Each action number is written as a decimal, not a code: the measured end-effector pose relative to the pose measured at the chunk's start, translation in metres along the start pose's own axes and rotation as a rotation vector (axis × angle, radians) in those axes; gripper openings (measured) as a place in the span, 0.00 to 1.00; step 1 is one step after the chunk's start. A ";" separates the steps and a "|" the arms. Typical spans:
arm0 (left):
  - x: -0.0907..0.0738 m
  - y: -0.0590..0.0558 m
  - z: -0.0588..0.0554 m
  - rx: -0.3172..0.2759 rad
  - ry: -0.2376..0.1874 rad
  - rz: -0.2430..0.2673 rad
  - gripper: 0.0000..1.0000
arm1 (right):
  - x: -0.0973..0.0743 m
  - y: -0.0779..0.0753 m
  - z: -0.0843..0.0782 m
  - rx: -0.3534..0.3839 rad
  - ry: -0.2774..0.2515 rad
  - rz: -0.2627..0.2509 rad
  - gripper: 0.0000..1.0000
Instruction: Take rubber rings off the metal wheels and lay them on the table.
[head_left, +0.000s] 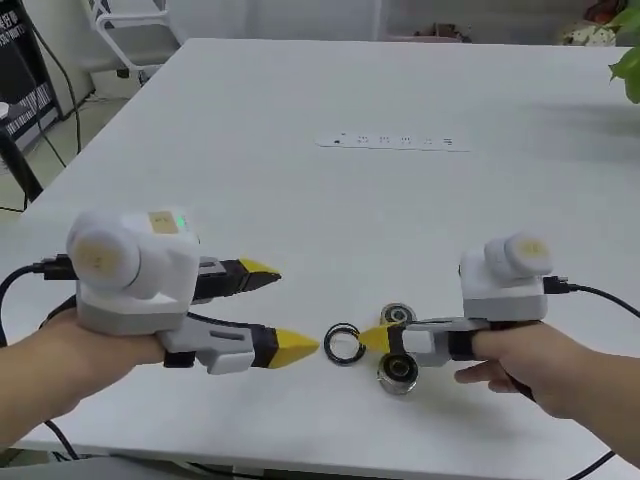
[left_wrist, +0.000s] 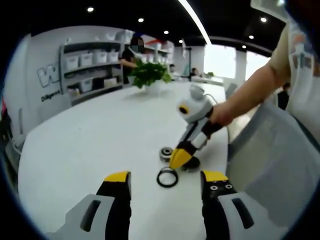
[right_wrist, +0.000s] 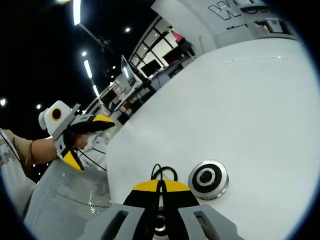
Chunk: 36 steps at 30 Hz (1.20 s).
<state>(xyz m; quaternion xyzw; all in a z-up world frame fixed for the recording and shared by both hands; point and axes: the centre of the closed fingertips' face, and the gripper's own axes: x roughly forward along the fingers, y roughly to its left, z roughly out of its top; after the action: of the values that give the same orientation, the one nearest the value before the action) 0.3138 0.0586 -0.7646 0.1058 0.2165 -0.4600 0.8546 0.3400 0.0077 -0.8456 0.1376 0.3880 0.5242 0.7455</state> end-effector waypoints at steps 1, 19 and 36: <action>0.000 0.000 0.000 -0.001 0.000 0.000 0.57 | 0.000 -0.001 0.000 -0.004 0.000 -0.006 0.00; -0.001 0.002 0.003 -0.008 -0.003 0.006 0.57 | -0.010 -0.002 0.011 -0.029 -0.043 -0.026 0.07; -0.010 0.000 0.016 -0.022 -0.022 0.017 0.59 | -0.051 0.020 0.039 -0.161 -0.124 -0.030 0.16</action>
<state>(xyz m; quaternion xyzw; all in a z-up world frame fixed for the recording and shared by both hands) 0.3136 0.0602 -0.7461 0.0931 0.2112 -0.4515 0.8619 0.3472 -0.0214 -0.7855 0.1036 0.2995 0.5330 0.7845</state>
